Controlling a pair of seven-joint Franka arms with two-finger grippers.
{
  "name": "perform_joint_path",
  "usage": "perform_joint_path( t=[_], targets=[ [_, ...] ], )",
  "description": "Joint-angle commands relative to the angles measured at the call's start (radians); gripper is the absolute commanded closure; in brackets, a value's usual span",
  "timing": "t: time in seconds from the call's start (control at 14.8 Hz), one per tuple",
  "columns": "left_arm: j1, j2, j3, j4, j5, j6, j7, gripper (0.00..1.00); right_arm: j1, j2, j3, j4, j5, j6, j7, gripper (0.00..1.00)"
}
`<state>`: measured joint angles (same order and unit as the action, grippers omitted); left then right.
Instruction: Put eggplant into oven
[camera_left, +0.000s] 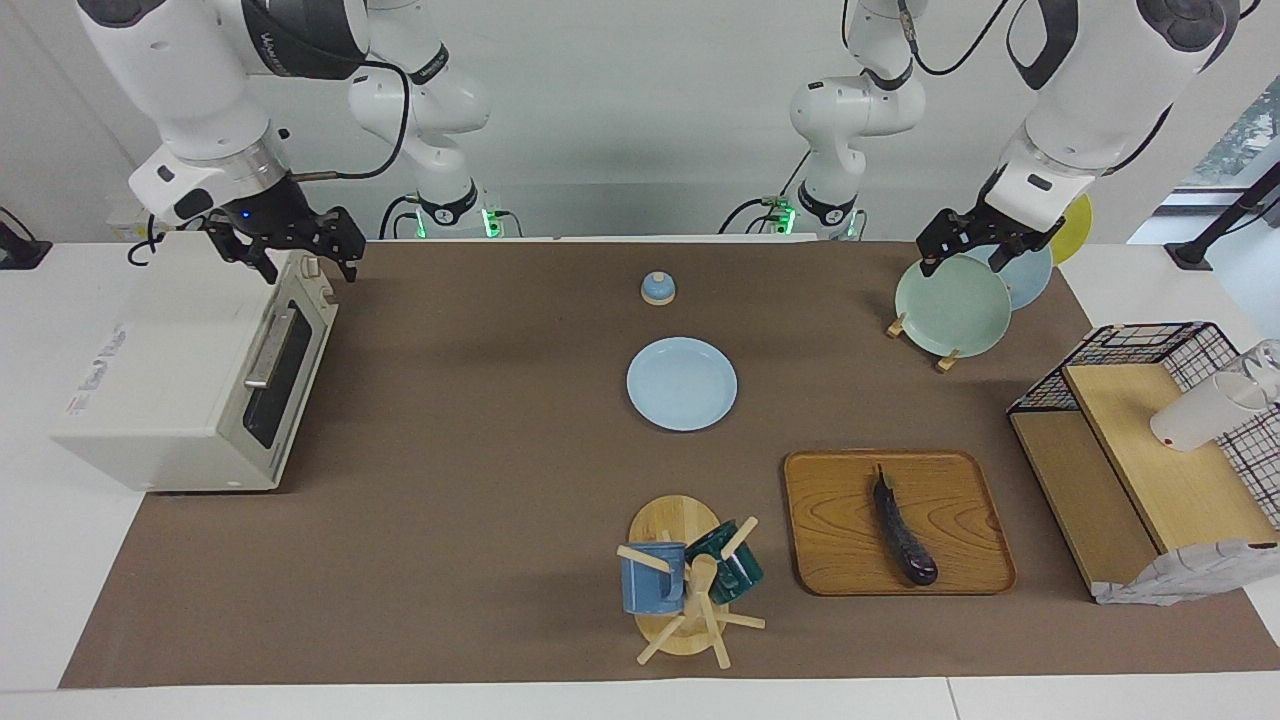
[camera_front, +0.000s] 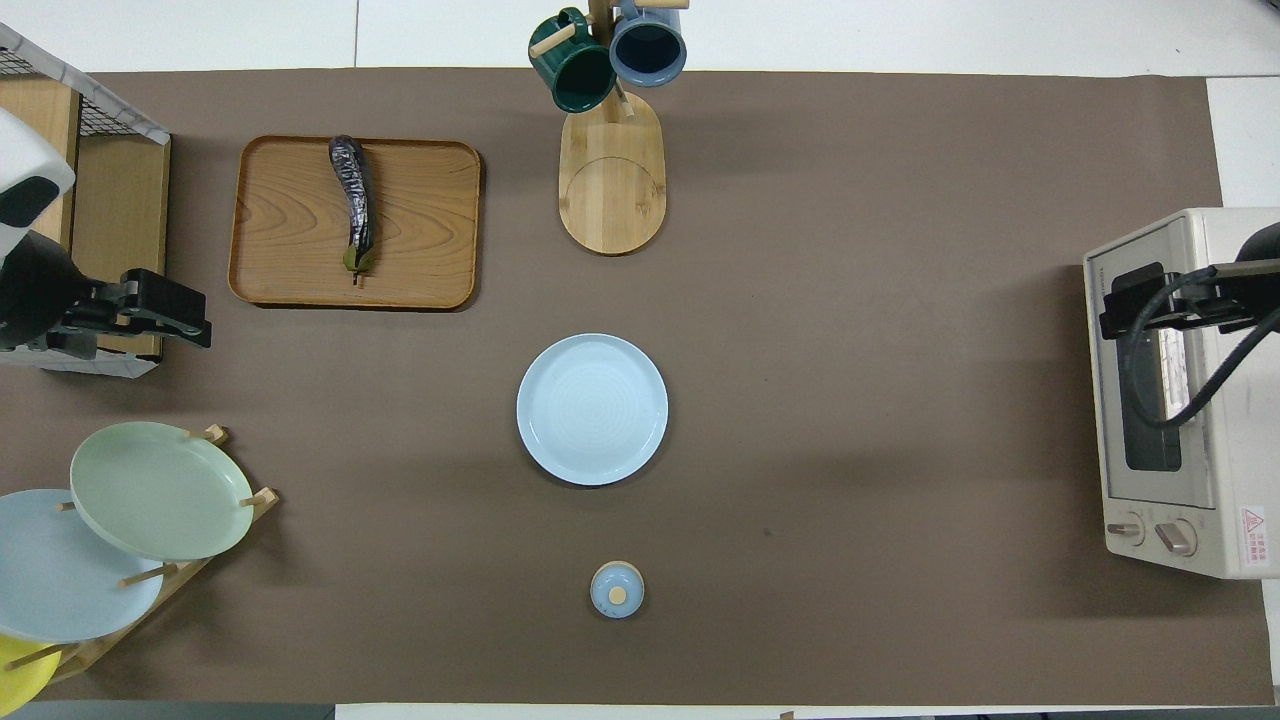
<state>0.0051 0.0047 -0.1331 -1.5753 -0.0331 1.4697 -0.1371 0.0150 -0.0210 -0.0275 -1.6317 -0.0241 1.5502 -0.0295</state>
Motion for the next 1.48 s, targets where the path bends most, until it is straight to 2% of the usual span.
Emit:
perform_joint_path(
  t=[0.0,0.13,0.2,0.27,0.34,0.4,0.54,0.67,0.81,1.01,1.28,1.41],
  targets=[
    [0.006,-0.012,0.004,-0.026,-0.011,0.046,0.005,0.00,-0.012,-0.016,0.006,-0.014,-0.005,0.011,-0.004,0.00],
    [0.007,-0.012,0.006,-0.031,-0.011,0.079,0.004,0.00,-0.013,-0.016,0.006,-0.017,-0.004,0.018,-0.032,0.00],
    [0.007,-0.009,0.006,-0.032,-0.011,0.118,0.004,0.00,-0.006,-0.019,0.006,-0.031,-0.004,0.039,-0.059,0.11],
    [0.006,-0.003,0.004,-0.032,-0.011,0.136,0.004,0.00,-0.001,-0.020,0.006,-0.039,-0.005,0.077,-0.079,0.55],
    [0.001,0.008,0.004,-0.023,-0.011,0.144,0.004,0.00,0.000,-0.020,0.008,-0.051,-0.005,0.109,-0.090,0.86],
    [-0.004,0.041,0.006,-0.006,-0.013,0.147,0.002,0.00,0.002,-0.033,0.011,-0.100,-0.005,0.160,-0.102,1.00],
    [-0.005,0.128,0.003,0.073,-0.013,0.127,0.002,0.00,0.000,-0.086,0.009,-0.228,-0.005,0.247,-0.154,1.00],
    [-0.025,0.255,-0.002,0.190,-0.011,0.113,0.001,0.00,-0.013,-0.112,0.006,-0.293,-0.013,0.281,-0.141,1.00],
    [-0.034,0.375,0.001,0.260,-0.010,0.142,0.001,0.00,-0.042,-0.103,0.003,-0.300,-0.052,0.268,-0.084,1.00],
    [-0.036,0.489,0.001,0.275,-0.001,0.251,0.002,0.00,-0.087,-0.077,0.004,-0.324,-0.119,0.268,0.049,1.00],
    [-0.059,0.682,0.006,0.365,0.018,0.403,0.004,0.00,-0.105,-0.031,0.006,-0.321,-0.209,0.281,0.042,1.00],
    [-0.062,0.690,0.003,0.339,0.071,0.473,0.004,0.00,-0.134,-0.016,0.006,-0.330,-0.209,0.324,-0.004,1.00]
  ],
)
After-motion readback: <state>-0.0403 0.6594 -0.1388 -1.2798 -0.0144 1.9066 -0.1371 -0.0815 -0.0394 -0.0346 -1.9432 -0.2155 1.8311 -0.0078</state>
